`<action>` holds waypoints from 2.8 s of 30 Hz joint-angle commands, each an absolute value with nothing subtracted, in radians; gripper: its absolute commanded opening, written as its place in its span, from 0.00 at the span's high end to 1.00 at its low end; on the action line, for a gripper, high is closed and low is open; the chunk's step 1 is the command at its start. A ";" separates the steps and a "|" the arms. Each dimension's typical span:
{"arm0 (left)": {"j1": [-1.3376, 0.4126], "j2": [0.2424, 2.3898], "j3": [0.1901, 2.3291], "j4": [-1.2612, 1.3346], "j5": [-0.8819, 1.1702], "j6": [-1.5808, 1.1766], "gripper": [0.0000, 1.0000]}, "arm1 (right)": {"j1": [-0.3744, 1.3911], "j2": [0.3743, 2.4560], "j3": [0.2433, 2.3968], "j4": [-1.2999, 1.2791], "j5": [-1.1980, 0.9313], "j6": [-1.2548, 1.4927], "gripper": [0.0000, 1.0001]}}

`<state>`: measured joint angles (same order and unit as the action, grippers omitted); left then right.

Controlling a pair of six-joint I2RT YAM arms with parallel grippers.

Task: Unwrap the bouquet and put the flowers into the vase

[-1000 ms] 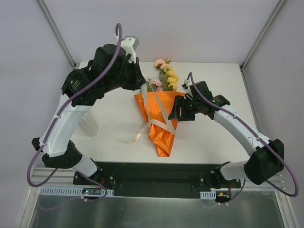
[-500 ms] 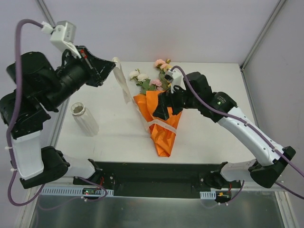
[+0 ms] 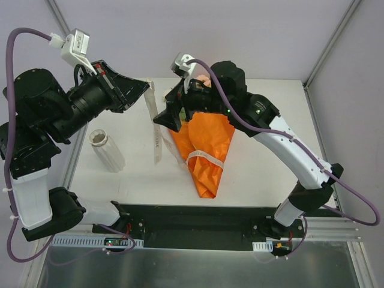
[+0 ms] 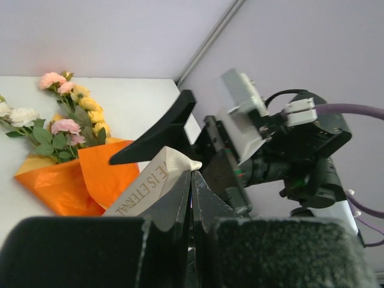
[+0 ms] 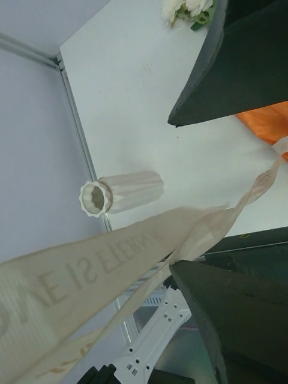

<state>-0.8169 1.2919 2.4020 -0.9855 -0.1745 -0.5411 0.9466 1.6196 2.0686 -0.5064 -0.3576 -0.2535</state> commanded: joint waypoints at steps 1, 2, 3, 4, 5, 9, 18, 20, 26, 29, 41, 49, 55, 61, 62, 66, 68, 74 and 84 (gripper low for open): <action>-0.816 1.296 2.407 -0.953 -0.115 -0.583 1.00 | 0.980 1.652 2.117 -0.419 -0.431 -0.242 0.02; -0.816 1.295 2.408 -0.953 -0.109 -0.584 1.00 | 0.992 1.657 2.108 -0.405 -0.434 -0.220 0.02; -0.816 1.296 2.411 -0.953 -0.106 -0.586 1.00 | 0.996 1.658 2.100 -0.391 -0.437 -0.206 0.01; -0.816 1.298 2.413 -0.953 -0.101 -0.589 1.00 | 0.999 1.660 2.091 -0.358 -0.427 -0.189 0.01; -0.816 1.298 2.413 -0.951 -0.092 -0.595 1.00 | 1.003 1.661 2.086 -0.351 -0.398 -0.158 0.05; -0.816 1.296 2.421 -0.951 -0.086 -0.597 1.00 | 1.008 1.663 2.082 -0.341 -0.342 -0.127 0.43; -0.815 1.261 2.396 -0.950 -0.165 -0.581 0.99 | 1.008 1.595 2.173 -0.330 -0.138 -0.066 0.99; -0.815 1.241 2.369 -0.948 -0.238 -0.577 0.69 | 1.006 1.595 2.293 -0.353 -0.051 -0.064 0.99; -0.815 1.158 2.229 -0.931 -0.310 -0.545 0.30 | 0.967 1.499 2.451 -0.200 0.155 -0.084 0.99; -0.816 1.161 2.200 -0.931 -0.302 -0.538 0.27 | 0.962 1.439 2.462 -0.107 0.227 -0.187 0.99; -0.815 1.264 2.168 -0.949 -0.195 -0.485 0.25 | 0.879 1.180 2.212 0.162 0.840 -1.280 1.00; -0.816 1.371 2.105 -0.971 -0.026 -0.468 0.26 | 0.629 1.042 1.890 0.012 0.966 -1.145 0.99; -0.815 1.434 2.094 -0.969 0.077 -0.466 0.26 | 0.319 1.078 1.615 -0.460 0.734 -0.513 0.99; -0.816 1.410 1.997 -0.976 0.127 -0.457 0.28 | -0.154 1.215 1.435 -0.698 0.384 -0.019 0.99; -0.815 1.405 1.987 -0.977 0.124 -0.454 0.28 | -0.194 1.232 1.405 -0.731 0.353 0.035 0.99; -0.815 1.396 1.960 -0.983 0.124 -0.437 0.29 | -0.349 1.328 1.330 -0.790 0.224 0.146 0.99; -0.815 1.408 1.963 -0.989 0.133 -0.425 0.29 | -0.348 1.399 1.362 -0.845 0.216 0.126 0.71; -0.811 1.448 1.986 -1.000 0.146 -0.380 0.29 | -0.269 1.439 1.474 -1.003 0.199 0.072 0.17; -0.775 1.468 1.953 -0.999 0.153 -0.376 0.34 | 0.228 1.102 1.335 -1.065 0.138 0.064 0.12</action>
<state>-0.7956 1.4746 1.9633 -0.9901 0.1310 -0.3954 0.0696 1.2480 1.4105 -1.0077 0.2298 0.0479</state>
